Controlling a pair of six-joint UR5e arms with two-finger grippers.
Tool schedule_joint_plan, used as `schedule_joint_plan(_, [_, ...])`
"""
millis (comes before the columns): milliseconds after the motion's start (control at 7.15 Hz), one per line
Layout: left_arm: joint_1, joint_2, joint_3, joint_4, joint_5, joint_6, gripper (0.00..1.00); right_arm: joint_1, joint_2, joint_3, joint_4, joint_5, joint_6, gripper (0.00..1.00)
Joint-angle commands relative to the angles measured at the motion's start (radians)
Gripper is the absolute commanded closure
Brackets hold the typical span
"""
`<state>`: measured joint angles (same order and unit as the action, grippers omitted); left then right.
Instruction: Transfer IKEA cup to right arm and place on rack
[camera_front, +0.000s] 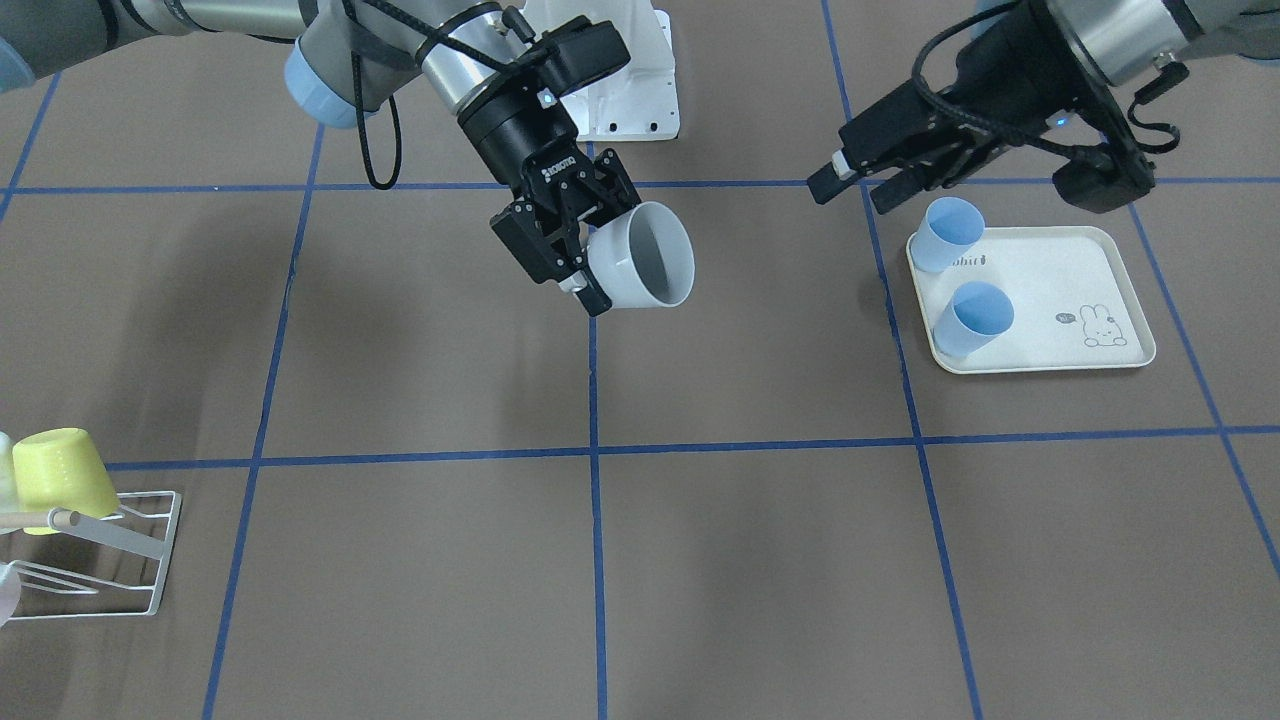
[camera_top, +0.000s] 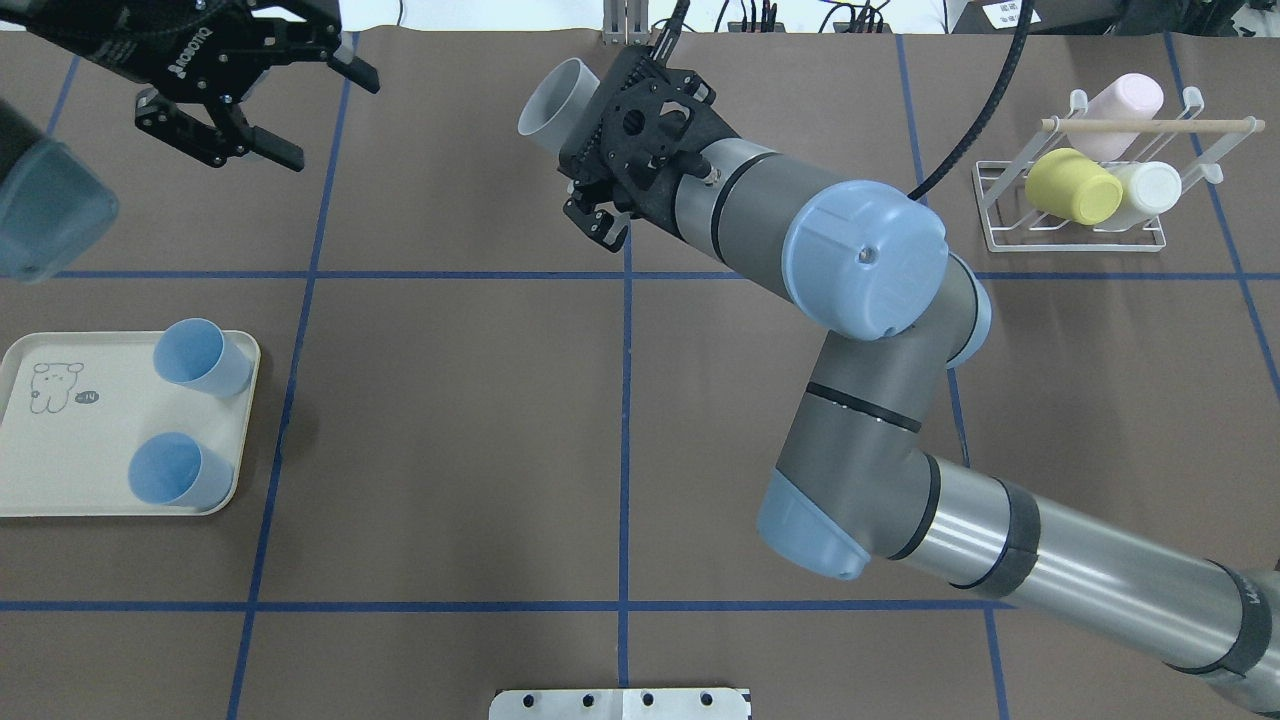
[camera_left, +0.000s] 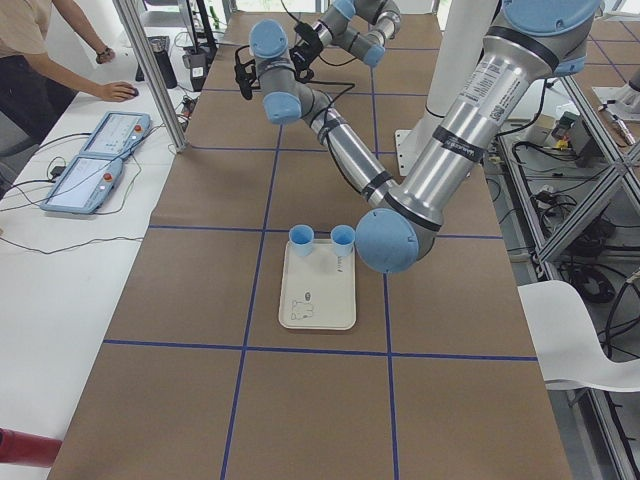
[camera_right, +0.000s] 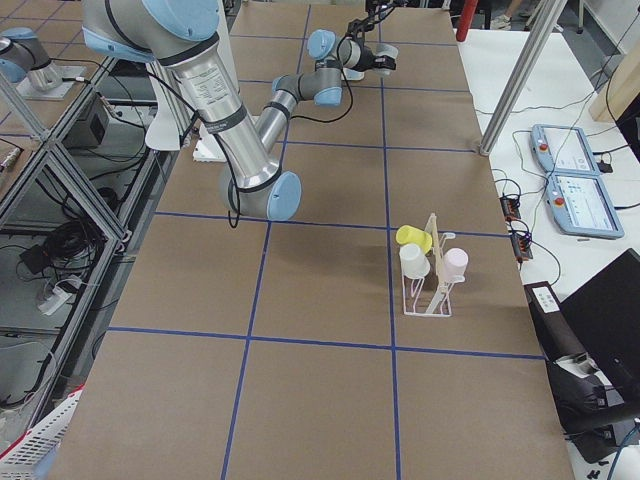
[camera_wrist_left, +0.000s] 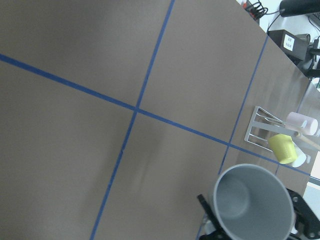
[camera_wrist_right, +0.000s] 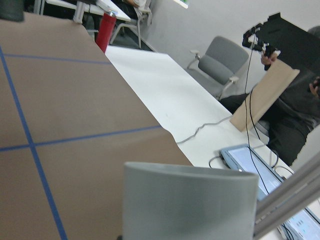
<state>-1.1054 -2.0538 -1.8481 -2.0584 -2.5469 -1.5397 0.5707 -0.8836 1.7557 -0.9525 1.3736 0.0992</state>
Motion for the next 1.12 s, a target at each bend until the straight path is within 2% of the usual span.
schedule_joint_plan(0, [-0.004, 0.171, 0.001, 0.001, 0.149, 0.285, 0.0, 0.128, -0.005, 0.004, -0.26, 0.168, -0.036, 0.71])
schedule_joint_plan(140, [-0.004, 0.199, 0.004, 0.003, 0.158, 0.332, 0.0, 0.209, -0.02, 0.005, -0.316, 0.282, -0.162, 0.76])
schedule_joint_plan(420, [-0.004, 0.208, -0.005, 0.001, 0.158, 0.332, 0.0, 0.308, -0.076, 0.001, -0.431, 0.298, -0.499, 0.77])
schedule_joint_plan(560, [-0.001, 0.216, -0.005, 0.001, 0.158, 0.332, 0.0, 0.354, -0.107, 0.002, -0.469, 0.274, -0.692, 0.78])
schedule_joint_plan(840, [0.001, 0.218, -0.005, 0.0, 0.158, 0.332, 0.0, 0.376, -0.158, -0.007, -0.471, 0.086, -1.001, 0.77])
schedule_joint_plan(980, [0.001, 0.218, -0.003, 0.0, 0.158, 0.332, 0.0, 0.394, -0.176, -0.013, -0.471, 0.046, -1.145, 0.76])
